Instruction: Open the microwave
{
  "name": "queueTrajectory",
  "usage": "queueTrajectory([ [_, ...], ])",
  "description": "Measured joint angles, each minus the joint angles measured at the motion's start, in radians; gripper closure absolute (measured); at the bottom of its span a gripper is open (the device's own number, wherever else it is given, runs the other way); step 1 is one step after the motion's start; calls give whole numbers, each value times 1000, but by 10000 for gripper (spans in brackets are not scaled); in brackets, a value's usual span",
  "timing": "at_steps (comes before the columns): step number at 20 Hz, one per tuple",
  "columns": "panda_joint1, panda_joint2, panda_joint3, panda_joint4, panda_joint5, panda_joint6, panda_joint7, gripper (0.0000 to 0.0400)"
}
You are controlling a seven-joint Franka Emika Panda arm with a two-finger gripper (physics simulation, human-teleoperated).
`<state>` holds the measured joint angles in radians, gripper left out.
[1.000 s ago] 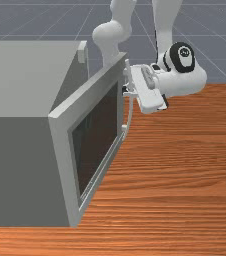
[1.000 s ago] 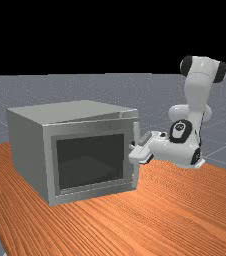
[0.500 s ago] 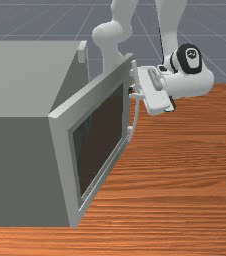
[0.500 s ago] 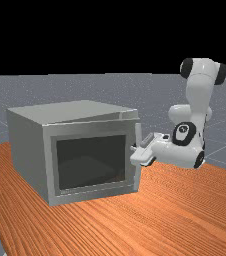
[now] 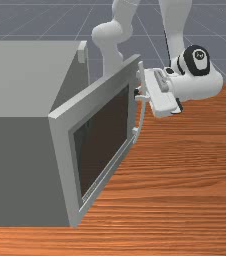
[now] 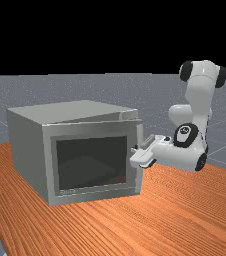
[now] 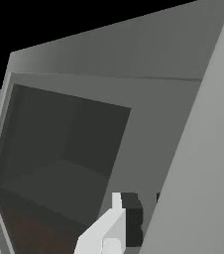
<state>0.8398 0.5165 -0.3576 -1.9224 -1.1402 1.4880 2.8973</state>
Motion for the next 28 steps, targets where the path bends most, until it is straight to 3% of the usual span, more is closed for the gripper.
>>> queueTrajectory([
  [3, -4, 40, 19, 61, 5, -16, 0, 343],
  [6, -16, 62, 28, 92, 1, -13, 0, 321],
  [14, -36, 71, 53, 117, 9, -27, 0, 329],
  [16, -46, 104, 55, 179, 40, -41, -1, 293],
  [18, -50, 161, 73, 276, 53, -56, -28, 350],
  [19, -53, 171, 76, 300, 58, -62, -34, 352],
  [20, -55, 212, 73, 369, 63, -69, -55, 323],
  [21, -52, 252, 80, 433, 62, -74, -76, 399],
  [27, -51, 285, 71, 490, 60, -85, -94, 400],
  [28, -54, 287, 73, 486, 60, -84, -90, 308],
])
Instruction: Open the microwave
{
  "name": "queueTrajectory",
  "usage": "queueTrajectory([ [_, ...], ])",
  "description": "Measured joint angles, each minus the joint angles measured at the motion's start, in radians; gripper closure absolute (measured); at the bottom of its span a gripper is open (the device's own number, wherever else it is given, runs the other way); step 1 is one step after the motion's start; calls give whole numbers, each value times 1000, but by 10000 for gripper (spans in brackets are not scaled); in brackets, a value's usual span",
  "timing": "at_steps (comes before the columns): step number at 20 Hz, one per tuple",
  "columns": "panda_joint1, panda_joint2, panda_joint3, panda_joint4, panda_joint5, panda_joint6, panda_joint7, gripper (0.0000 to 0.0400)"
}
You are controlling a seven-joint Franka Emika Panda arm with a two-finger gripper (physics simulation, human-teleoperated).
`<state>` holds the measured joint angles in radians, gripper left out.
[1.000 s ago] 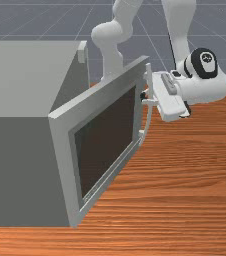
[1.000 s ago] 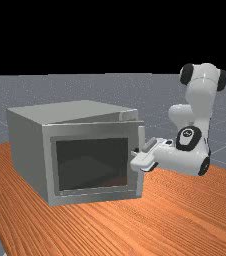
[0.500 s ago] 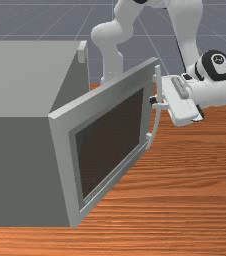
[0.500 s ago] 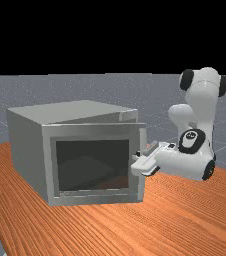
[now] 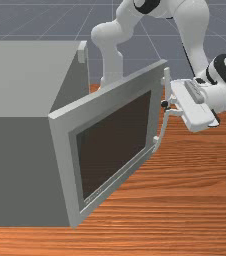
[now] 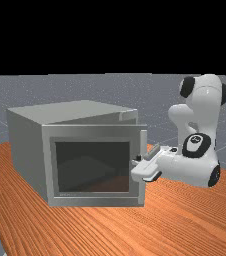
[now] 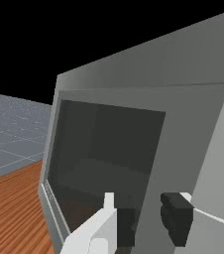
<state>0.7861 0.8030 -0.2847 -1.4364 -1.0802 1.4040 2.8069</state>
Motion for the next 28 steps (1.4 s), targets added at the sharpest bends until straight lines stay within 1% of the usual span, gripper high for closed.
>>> queueTrajectory([
  [1, -4, 7, -9, -11, -5, -1, 3, 177],
  [2, -14, 2, 1, -16, -8, 13, 8, 113],
  [3, -3, -6, 11, -24, -18, 26, 13, 57],
  [4, -4, -15, 15, -38, -29, 39, 20, 46],
  [7, -4, -49, 27, -85, -61, 79, 45, 30],
  [8, -1, -64, 31, -114, -79, 84, 60, 44],
  [9, 6, -82, 43, -141, -90, 97, 71, 18],
  [11, 3, -111, 53, -182, -114, 121, 90, 7],
  [12, 15, -147, 59, -251, -149, 101, 90, 100],
  [13, 22, -184, 76, -300, -154, 98, 90, 38],
  [14, 36, -217, 80, -326, -167, 92, 90, 24],
  [15, 45, -259, 78, -345, -186, 95, 90, 28],
  [16, 57, -317, 90, -397, -199, 122, 90, 16],
  [19, 73, -438, 96, -524, -280, 209, 90, 2],
  [20, 35, -486, 97, -538, -91, 285, 55, 2],
  [22, -14, -576, 64, -617, -66, 349, 52, 0],
  [23, -26, -614, 54, -641, -63, 397, 53, 0],
  [24, -42, -627, 41, -646, -43, 429, -76, 0],
  [25, -60, -639, 30, -654, -27, 456, -103, 0],
  [27, -60, -647, 21, -651, 19, 471, -153, 0],
  [28, -62, -663, 7, -669, 38, 539, -208, 0],
])
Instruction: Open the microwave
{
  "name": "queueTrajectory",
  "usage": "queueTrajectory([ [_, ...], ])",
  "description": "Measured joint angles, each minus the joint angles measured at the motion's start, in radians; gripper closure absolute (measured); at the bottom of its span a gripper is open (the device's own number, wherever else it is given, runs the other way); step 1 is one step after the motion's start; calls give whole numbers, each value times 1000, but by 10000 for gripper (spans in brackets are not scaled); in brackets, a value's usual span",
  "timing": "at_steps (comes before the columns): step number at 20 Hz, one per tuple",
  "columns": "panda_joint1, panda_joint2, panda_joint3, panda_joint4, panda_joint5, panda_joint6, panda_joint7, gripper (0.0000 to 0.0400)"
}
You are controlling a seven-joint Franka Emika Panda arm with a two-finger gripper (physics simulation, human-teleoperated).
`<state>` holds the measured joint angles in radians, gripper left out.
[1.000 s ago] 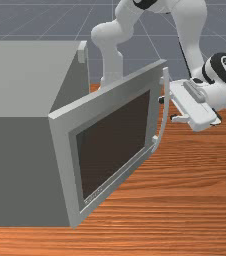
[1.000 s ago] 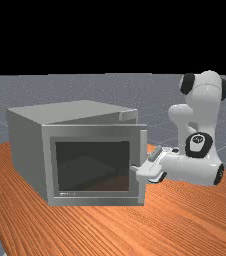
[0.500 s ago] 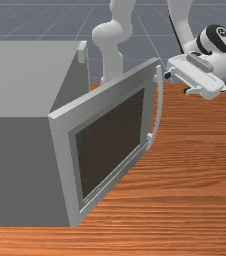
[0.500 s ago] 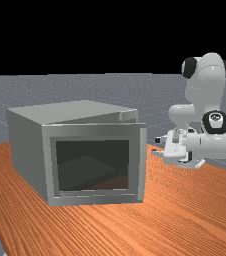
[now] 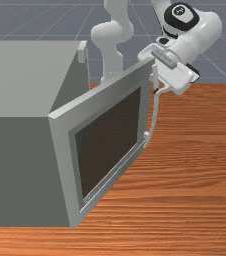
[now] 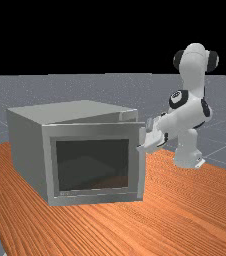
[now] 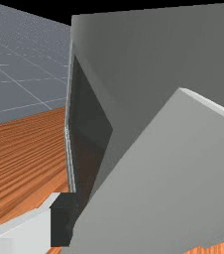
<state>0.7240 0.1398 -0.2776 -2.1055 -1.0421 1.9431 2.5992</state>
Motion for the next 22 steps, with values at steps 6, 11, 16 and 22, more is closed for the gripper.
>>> queueTrajectory([
  [6, 49, -11, -83, -11, 45, 153, -126, 0],
  [11, 115, -65, -185, -87, -16, 319, -171, 0],
  [16, 177, -101, -275, -130, -38, 445, -232, 0],
  [22, 215, -43, -290, -53, 103, 343, -237, 0],
])
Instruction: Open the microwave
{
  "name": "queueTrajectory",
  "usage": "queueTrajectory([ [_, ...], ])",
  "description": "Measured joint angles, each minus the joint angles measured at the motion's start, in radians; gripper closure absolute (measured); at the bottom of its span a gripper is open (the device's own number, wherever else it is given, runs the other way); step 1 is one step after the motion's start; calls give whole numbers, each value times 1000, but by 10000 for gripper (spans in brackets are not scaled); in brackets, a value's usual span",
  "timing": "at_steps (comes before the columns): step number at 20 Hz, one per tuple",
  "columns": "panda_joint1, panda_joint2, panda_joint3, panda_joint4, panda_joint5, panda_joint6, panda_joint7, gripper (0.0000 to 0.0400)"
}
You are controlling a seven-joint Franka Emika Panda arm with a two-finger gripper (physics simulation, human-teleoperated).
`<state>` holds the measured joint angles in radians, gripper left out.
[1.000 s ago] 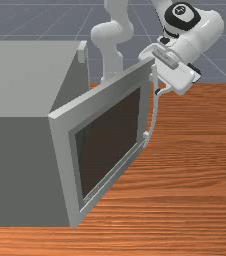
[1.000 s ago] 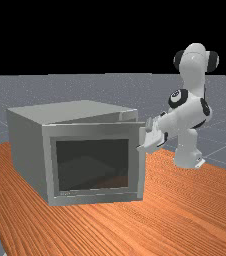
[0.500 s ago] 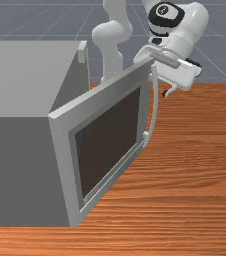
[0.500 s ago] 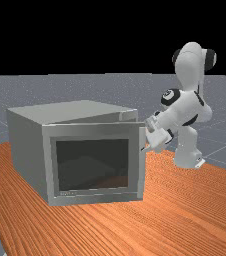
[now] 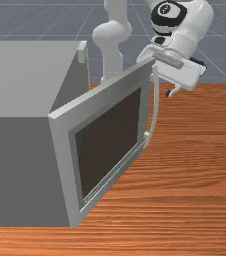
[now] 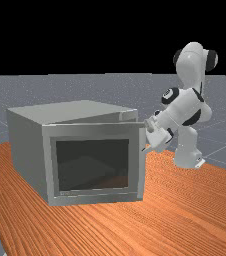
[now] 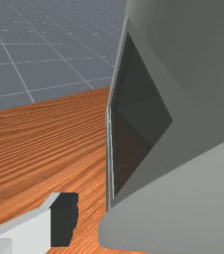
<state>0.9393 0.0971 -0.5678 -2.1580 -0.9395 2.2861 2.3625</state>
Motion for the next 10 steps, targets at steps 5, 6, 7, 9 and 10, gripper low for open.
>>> queueTrajectory([
  [5, 6, 107, 12, 138, 183, -138, 36, 0],
  [6, -2, 127, 18, 170, 234, -145, 22, 0],
  [7, -18, 126, 33, 172, 265, -50, -60, 0],
  [9, -31, 209, 52, 261, 297, 34, -13, 0],
  [10, 14, 170, 44, 212, 134, -7, 81, 0],
])
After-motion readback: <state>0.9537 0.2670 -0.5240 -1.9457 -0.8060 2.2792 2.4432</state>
